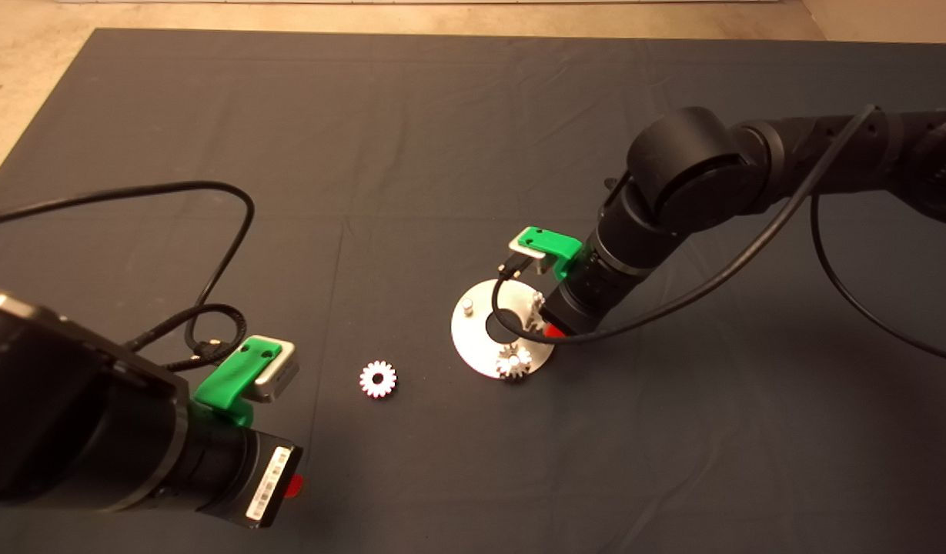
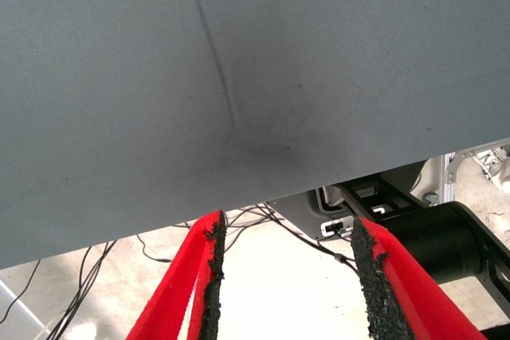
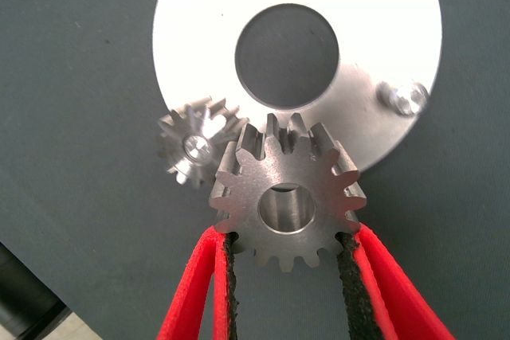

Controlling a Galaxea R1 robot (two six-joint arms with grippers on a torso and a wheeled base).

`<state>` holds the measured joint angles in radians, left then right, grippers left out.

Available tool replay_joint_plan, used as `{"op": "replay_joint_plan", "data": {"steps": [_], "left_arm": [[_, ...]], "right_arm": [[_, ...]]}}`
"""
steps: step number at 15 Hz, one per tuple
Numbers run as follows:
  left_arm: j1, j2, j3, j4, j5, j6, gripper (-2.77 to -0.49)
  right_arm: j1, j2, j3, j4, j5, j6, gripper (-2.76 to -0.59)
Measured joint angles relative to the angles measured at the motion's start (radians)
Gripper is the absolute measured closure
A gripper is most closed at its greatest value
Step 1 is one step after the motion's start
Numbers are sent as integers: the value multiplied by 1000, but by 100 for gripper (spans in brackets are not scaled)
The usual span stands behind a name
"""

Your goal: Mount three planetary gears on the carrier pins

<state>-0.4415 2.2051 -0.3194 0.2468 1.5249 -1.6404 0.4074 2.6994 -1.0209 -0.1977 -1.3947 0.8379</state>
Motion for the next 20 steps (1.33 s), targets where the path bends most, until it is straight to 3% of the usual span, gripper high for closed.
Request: {"op": "replay_joint_plan", "data": {"steps": [4, 5, 7, 9, 10, 13, 17, 20], "left_arm": [[0, -9, 0, 0, -2, 1, -105], [0, -17, 0, 0, -1, 2, -105], [0, -19, 0, 0, -3, 4, -105], [0, -20, 0, 0, -3, 5, -105], [0, -22, 0, 0, -3, 6, -105], [0, -28, 0, 0, -3, 13, -105], [0, -42, 0, 0, -8, 23, -105], [0, -57, 0, 0, -10, 30, -105]], "right_arm": [[-5, 45, -38, -60, -4, -4, -68], [-5, 45, -44, -68, -12, -20, -68], [-6, 44, -59, -71, -42, -54, -68], [-6, 34, -85, -101, -73, -82, -68], [-6, 29, -92, -112, -81, -82, -68], [-9, 27, -96, -114, -89, -89, -68], [-12, 31, -100, -116, -90, -90, -68], [-41, 34, -102, -117, -92, -91, -68]]}}
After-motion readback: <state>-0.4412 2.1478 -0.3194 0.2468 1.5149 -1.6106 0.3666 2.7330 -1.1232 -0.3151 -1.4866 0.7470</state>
